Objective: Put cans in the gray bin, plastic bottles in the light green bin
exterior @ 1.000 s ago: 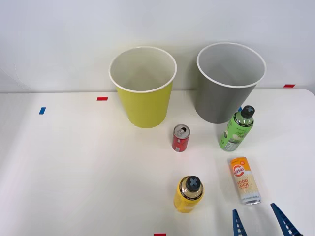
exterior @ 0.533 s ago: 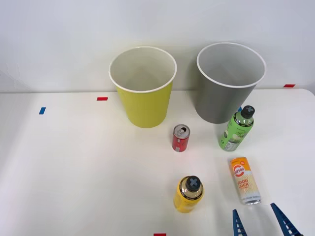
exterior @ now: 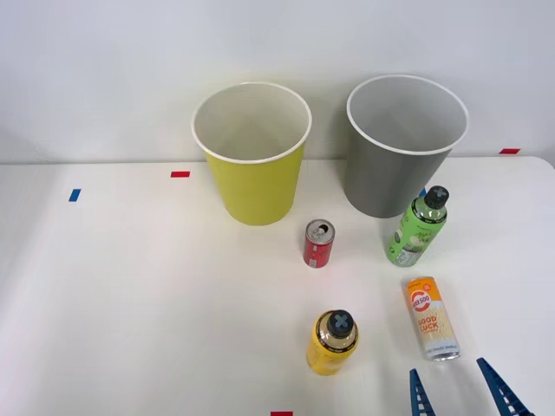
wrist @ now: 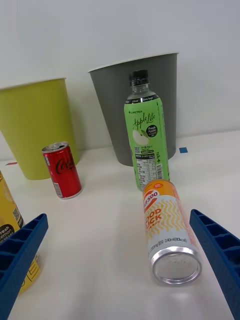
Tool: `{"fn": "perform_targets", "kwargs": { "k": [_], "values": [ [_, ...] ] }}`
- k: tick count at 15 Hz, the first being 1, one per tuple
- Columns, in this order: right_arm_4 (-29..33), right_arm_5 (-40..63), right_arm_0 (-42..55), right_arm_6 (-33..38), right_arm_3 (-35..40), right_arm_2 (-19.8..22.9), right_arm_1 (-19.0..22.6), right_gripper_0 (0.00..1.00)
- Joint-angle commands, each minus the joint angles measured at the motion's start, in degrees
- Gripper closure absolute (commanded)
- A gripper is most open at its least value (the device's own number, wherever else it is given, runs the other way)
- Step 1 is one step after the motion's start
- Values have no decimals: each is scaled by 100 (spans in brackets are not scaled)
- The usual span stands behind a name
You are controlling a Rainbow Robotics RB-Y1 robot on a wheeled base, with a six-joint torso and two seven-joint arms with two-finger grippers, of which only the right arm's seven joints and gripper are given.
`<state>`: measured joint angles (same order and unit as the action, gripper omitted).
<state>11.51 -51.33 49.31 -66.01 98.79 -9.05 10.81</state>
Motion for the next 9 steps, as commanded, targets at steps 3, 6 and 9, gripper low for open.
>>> {"fn": "perform_targets", "kwargs": {
  "k": [3, 6, 9],
  "values": [
    [0, 0, 0, 0, 0, 0, 0, 2],
    [0, 0, 0, 0, 0, 0, 0, 2],
    [0, 0, 0, 0, 0, 0, 0, 2]
  ]
}}
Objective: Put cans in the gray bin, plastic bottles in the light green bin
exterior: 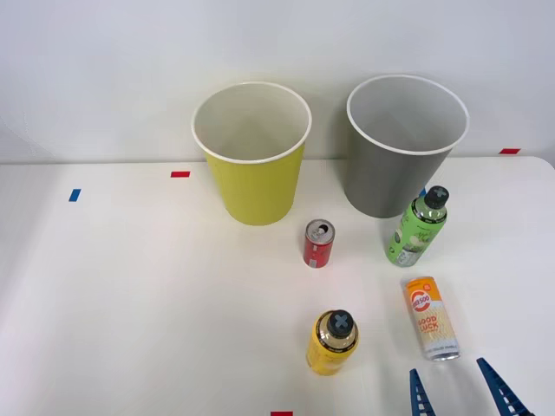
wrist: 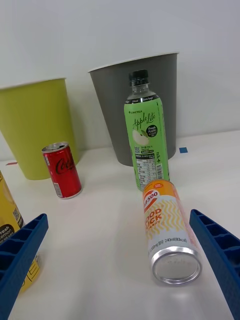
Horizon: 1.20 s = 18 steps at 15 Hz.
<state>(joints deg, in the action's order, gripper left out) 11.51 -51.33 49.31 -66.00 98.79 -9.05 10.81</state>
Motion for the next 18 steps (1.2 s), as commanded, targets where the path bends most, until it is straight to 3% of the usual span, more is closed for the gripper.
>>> {"fn": "perform_targets", "kwargs": {
  "k": [1, 18],
  "values": [
    [0, 0, 0, 0, 0, 0, 0, 2],
    [0, 0, 0, 0, 0, 0, 0, 2]
  ]
}}
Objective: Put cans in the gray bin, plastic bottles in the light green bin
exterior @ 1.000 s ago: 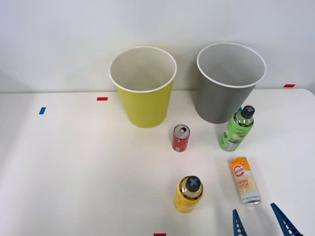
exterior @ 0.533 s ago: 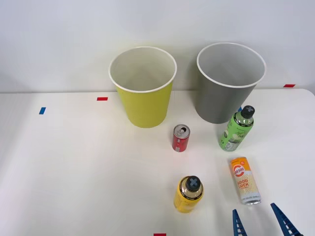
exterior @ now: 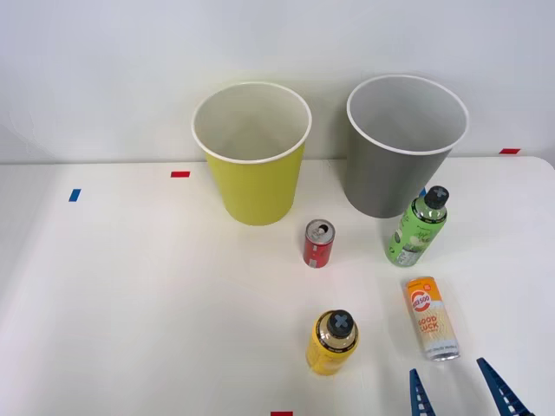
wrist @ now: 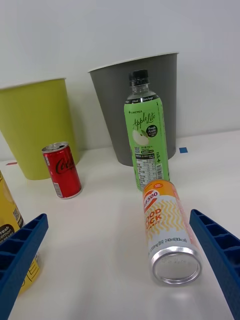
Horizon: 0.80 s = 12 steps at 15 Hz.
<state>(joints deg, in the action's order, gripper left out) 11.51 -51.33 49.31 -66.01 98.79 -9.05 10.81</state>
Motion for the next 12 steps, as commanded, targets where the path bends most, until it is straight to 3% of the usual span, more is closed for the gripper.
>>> {"fn": "perform_targets", "kwargs": {
  "k": [1, 8, 12],
  "values": [
    [0, 0, 0, 0, 0, 0, 0, 2],
    [-220, 123, -149, -43, -290, 9, -35, 2],
    [-316, 185, -316, -175, -53, 167, 642, 2]
  ]
}}
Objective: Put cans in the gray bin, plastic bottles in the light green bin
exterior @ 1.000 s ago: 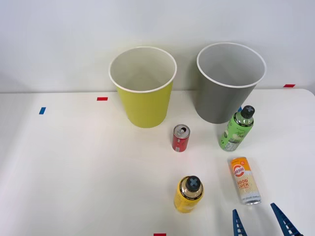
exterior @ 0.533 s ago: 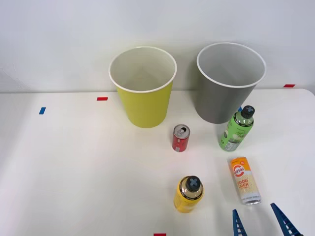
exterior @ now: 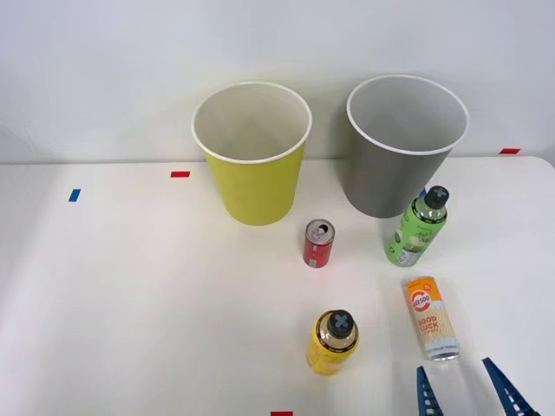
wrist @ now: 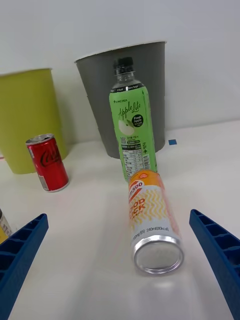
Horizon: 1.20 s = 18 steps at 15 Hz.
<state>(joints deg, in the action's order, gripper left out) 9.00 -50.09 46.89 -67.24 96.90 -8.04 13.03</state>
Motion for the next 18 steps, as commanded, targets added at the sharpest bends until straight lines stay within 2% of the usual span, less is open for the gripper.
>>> {"fn": "perform_targets", "kwargs": {
  "k": [1, 3, 5, 8, 10, 15, 18],
  "values": [
    [-188, 175, -57, -78, 268, 66, 727, 2],
    [-434, 816, 92, -96, 795, -13, 1368, 2],
    [-1014, 1581, 233, -140, 1525, -216, 1861, 2],
    [-1480, 3400, 224, -166, 2852, -198, 2353, 2],
    [-1761, 4429, 171, -157, 3458, -84, 2529, 2],
    [-1920, 5967, -549, 71, 3599, 136, 2810, 2],
    [-1937, 6468, -787, 748, 3608, 92, 3074, 2]
  ]
}}
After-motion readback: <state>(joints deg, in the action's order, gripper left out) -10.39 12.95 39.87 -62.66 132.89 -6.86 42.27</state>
